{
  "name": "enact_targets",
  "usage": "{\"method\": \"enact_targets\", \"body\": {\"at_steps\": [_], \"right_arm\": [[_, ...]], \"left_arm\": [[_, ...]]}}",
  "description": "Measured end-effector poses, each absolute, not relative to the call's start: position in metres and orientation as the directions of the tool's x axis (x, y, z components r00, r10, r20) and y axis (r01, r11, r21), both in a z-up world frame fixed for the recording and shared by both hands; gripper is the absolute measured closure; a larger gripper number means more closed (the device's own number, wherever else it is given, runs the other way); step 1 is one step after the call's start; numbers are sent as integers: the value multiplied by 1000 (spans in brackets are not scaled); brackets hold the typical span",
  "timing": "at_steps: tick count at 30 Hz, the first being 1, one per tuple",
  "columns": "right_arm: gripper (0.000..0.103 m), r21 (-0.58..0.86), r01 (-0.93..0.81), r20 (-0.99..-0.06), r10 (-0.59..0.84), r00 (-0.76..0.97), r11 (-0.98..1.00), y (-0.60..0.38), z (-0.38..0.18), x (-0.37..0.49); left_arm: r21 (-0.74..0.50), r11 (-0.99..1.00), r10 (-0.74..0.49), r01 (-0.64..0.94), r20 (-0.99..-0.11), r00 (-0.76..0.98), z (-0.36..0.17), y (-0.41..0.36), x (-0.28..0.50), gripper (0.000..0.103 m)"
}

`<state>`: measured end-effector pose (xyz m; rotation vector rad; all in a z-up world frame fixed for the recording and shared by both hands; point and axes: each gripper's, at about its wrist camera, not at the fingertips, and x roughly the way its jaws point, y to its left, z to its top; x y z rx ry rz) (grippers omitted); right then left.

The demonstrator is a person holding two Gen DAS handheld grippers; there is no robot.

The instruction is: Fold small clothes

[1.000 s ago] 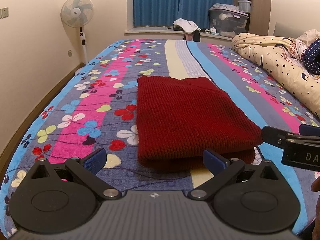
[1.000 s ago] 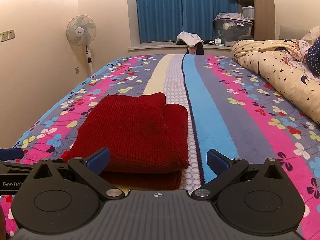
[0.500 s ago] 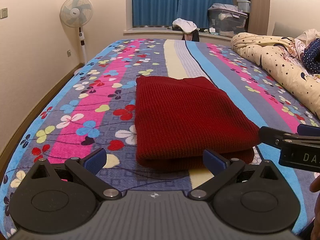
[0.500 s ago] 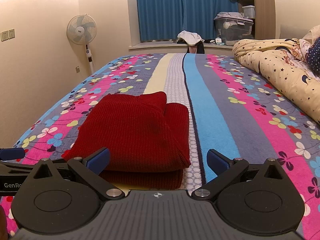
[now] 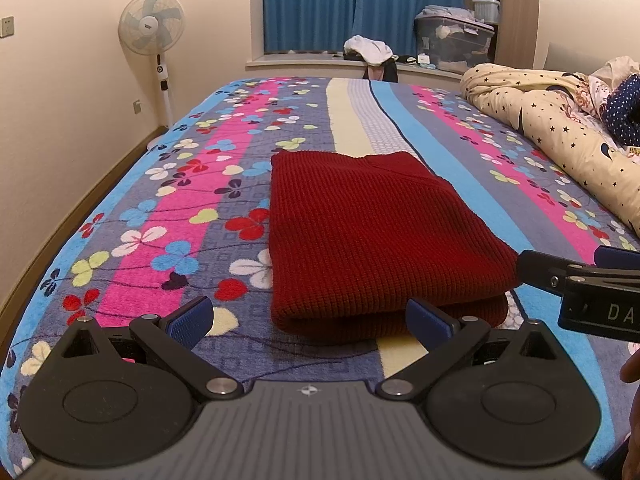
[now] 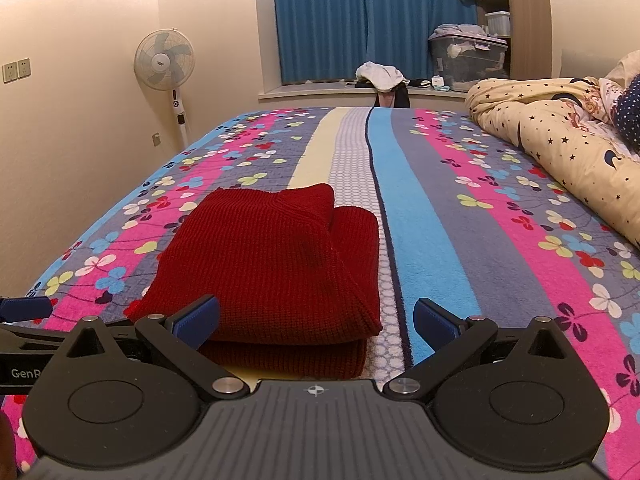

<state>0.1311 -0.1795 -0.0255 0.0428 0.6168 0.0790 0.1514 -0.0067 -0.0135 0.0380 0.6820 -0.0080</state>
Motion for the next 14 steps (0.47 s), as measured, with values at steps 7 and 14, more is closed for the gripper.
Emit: {"method": "enact_targets", "body": {"at_steps": [7,14], "right_arm": [[1,64,-61,-576,86,813,996,-179,-25,131],[1,64,-61,-576,87,813,996,-180,-25,131]], "left_arm": [[33,999,5,21,-631,776,-13,-6,152,1],[32,999,2,24,-632,775,-14,-7,151,1]]}}
